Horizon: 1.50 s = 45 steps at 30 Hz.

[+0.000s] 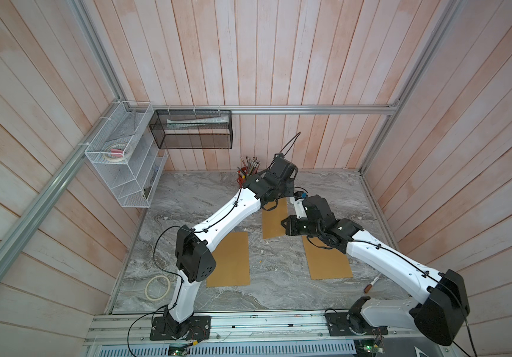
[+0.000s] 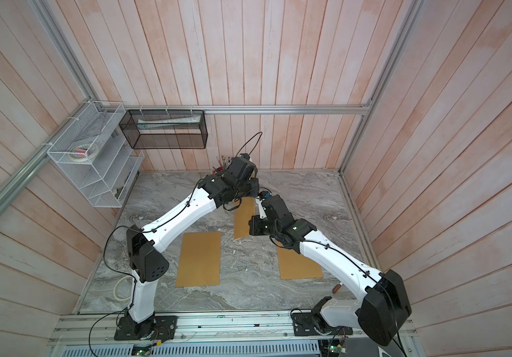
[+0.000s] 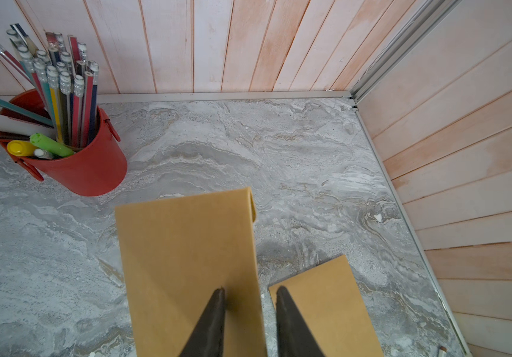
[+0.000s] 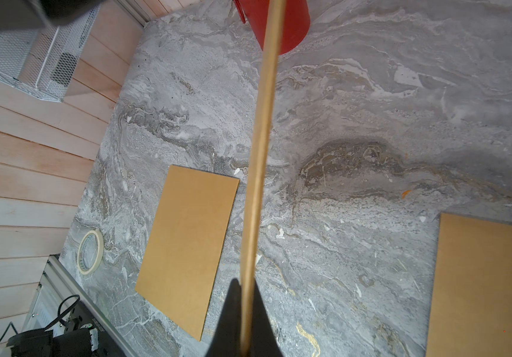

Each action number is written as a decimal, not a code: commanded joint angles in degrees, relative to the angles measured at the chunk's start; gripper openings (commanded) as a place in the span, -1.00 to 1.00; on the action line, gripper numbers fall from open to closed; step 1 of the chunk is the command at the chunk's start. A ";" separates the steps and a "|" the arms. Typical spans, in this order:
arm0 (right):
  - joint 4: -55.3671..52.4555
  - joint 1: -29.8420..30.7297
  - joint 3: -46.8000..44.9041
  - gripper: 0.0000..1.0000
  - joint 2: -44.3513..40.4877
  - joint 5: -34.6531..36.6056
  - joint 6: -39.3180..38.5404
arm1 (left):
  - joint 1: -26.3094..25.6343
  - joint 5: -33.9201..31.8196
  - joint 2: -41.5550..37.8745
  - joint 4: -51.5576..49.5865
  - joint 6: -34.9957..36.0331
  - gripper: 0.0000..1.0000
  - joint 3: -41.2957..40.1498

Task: Open the file bag
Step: Pick up the file bag from the center of the board.

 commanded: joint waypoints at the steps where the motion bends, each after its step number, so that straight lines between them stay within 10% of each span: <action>1: 1.00 0.61 2.31 -1.00 0.18 0.65 -1.36 | -0.38 0.11 1.55 -1.44 0.60 -0.46 1.91; 18: 1.01 1.09 3.23 -0.99 0.91 0.81 -1.36 | -0.38 -0.49 2.56 -3.17 1.56 -0.80 5.53; 31: 2.24 1.64 2.13 -0.41 -1.31 -1.60 -0.57 | -0.01 -1.52 1.63 -0.99 2.81 -0.93 5.41; 45: 6.58 1.38 -5.94 -0.22 -10.40 -2.48 0.78 | 5.94 8.10 -13.79 23.68 2.42 -1.00 -20.84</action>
